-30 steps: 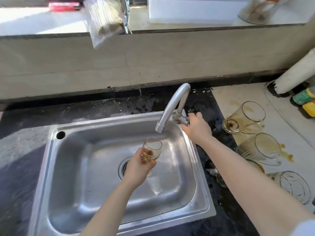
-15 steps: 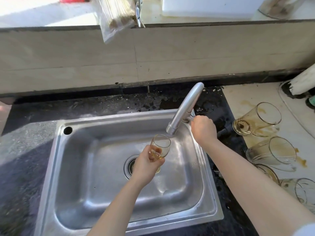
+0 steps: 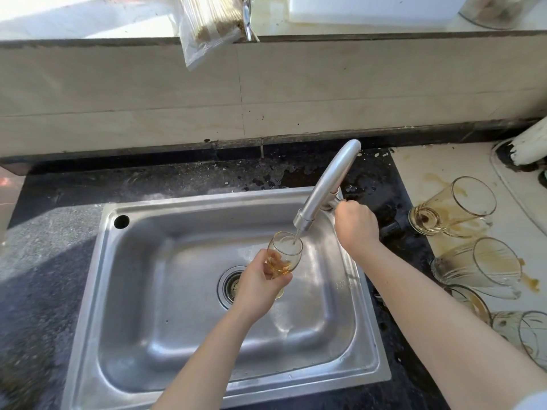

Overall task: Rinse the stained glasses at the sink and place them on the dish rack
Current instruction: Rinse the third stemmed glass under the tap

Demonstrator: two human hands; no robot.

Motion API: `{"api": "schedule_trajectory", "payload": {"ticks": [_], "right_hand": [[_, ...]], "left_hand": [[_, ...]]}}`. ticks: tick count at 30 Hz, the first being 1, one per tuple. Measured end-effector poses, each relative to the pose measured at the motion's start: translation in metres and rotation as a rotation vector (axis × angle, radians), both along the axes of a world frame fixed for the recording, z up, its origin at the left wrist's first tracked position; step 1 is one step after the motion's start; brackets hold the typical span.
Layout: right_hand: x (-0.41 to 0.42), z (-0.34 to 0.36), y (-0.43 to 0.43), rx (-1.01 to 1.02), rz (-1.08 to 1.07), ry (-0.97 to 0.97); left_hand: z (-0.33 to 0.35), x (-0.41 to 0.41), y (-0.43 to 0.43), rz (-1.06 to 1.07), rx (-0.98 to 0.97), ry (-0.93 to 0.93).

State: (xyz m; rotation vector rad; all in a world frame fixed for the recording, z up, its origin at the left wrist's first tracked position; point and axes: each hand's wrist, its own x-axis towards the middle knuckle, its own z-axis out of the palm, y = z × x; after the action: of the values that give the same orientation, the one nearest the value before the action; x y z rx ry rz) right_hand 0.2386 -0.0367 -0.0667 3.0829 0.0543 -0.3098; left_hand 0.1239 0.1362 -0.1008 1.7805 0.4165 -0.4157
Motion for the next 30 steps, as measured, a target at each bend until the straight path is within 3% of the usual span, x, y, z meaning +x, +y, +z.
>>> {"api": "schedule_trajectory", "payload": {"ticks": [10, 14, 16, 19, 20, 22, 30], "right_hand": [[0.0, 0.003, 0.0, -0.011, 0.049, 0.015], [-0.013, 0.008, -0.003, 0.212, -0.041, -0.105], [-0.029, 0.018, -0.001, 0.466, -0.125, -0.094], [-0.057, 0.032, 0.01, 0.922, -0.242, 0.302], [-0.065, 0.032, 0.015, 0.984, -0.234, 0.417], [-0.075, 0.024, 0.026, 1.002, -0.172, 0.452], [-0.067, 0.008, 0.032, 1.092, -0.266, 0.241]], "left_hand": [[0.002, 0.005, -0.007, 0.022, 0.012, -0.005], [0.001, 0.005, -0.005, 0.036, -0.015, -0.016], [0.0, 0.006, -0.002, 0.045, -0.021, -0.021], [-0.002, 0.006, -0.001, 0.032, -0.027, -0.023], [-0.004, 0.005, -0.001, 0.02, -0.04, -0.021], [-0.003, 0.003, -0.003, -0.003, -0.086, -0.02], [-0.002, 0.013, 0.001, 0.029, -0.246, -0.025]]}}
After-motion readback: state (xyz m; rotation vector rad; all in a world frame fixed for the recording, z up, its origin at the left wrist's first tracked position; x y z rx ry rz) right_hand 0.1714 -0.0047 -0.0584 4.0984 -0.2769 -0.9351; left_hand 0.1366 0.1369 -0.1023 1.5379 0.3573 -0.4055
